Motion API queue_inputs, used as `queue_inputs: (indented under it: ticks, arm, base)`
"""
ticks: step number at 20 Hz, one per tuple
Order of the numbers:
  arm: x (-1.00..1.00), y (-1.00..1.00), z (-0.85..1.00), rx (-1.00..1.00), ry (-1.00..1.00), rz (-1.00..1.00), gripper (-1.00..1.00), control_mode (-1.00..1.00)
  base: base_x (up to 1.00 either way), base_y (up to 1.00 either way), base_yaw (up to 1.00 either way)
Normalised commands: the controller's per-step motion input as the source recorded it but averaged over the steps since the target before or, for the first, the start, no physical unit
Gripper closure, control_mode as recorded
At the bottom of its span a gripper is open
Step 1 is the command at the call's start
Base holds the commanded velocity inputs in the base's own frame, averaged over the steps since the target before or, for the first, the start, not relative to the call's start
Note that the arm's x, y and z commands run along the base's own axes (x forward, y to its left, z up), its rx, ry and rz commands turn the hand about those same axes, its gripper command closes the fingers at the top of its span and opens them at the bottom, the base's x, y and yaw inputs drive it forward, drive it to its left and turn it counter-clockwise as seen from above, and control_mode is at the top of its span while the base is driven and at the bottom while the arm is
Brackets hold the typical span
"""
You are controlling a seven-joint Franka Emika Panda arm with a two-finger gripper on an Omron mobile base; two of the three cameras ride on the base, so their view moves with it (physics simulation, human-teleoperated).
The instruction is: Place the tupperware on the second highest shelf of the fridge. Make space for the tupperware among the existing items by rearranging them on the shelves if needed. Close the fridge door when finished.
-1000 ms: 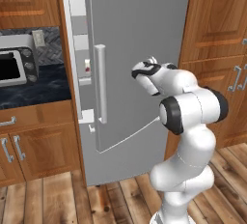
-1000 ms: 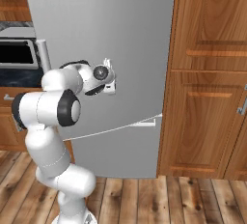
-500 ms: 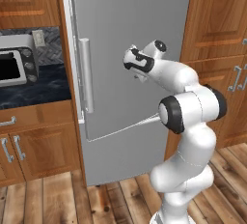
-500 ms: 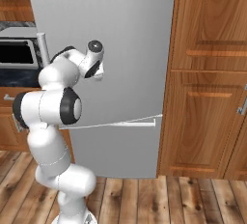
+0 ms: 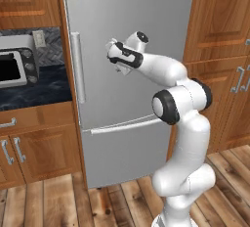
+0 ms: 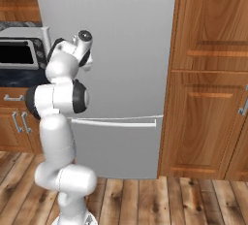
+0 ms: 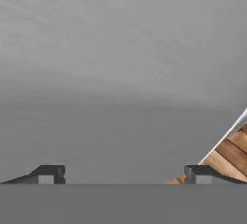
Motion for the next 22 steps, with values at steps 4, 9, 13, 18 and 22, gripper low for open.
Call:
queue_inputs:
  ticks: [4,9,13,18,22]
  arm:
    - [0.68,0.84,0.0,0.0,-0.58,-0.4,-1.0,-1.0]
    - [0.74,0.64,0.0,-0.03,-0.37,-0.57,-1.0,-1.0]
    - [0.67,0.4,0.12,-0.15,-0.06,-0.65,-1.0,-1.0]
    - [0.21,0.19,0.67,-0.19,0.25,-0.66,-1.0,-1.0]
    - [0.0,0.0,0.77,-0.16,0.56,-0.65,-1.0,-1.0]
  base:
    - [0.0,0.0,0.0]
    - [0.0,0.0,0.0]
    - [0.0,0.0,0.0]
    - [0.0,0.0,0.0]
    - [0.0,0.0,0.0]
